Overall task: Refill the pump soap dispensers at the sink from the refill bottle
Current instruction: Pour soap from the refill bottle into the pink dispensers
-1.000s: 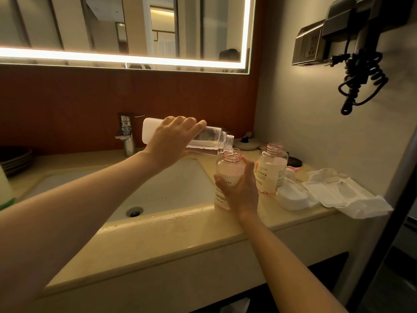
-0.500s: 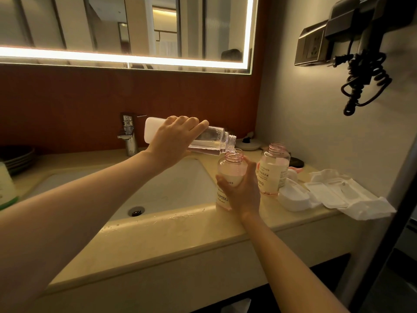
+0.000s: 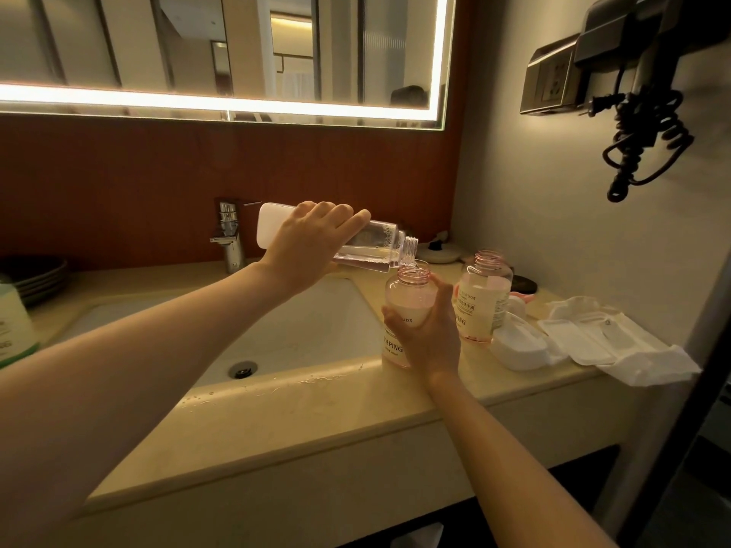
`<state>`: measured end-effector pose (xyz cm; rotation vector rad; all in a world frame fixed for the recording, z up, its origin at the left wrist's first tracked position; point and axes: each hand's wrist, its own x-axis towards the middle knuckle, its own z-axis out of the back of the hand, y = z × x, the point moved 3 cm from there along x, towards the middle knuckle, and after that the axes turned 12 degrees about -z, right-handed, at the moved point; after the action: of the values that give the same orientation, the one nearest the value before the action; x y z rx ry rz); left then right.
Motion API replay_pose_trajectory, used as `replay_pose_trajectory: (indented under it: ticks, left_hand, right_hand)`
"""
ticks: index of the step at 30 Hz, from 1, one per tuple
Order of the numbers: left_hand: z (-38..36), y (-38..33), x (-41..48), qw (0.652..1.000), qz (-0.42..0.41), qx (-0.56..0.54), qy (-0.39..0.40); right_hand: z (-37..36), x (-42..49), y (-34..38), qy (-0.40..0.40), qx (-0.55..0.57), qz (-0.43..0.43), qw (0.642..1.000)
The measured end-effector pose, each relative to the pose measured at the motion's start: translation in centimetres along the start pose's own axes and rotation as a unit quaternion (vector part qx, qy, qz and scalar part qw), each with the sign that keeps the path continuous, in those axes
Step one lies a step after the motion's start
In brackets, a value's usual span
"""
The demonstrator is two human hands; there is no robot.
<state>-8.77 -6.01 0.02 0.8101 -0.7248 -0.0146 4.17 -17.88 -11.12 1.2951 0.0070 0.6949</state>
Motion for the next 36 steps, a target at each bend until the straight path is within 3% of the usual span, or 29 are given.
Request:
replay_pose_trajectory:
  ticks: [36]
  left_hand:
    - [0.36,0.21,0.55,0.999,-0.02,0.02,0.013]
  right_hand:
    - [-0.04,0.0,-0.08,-0.01,0.0,0.013,1.0]
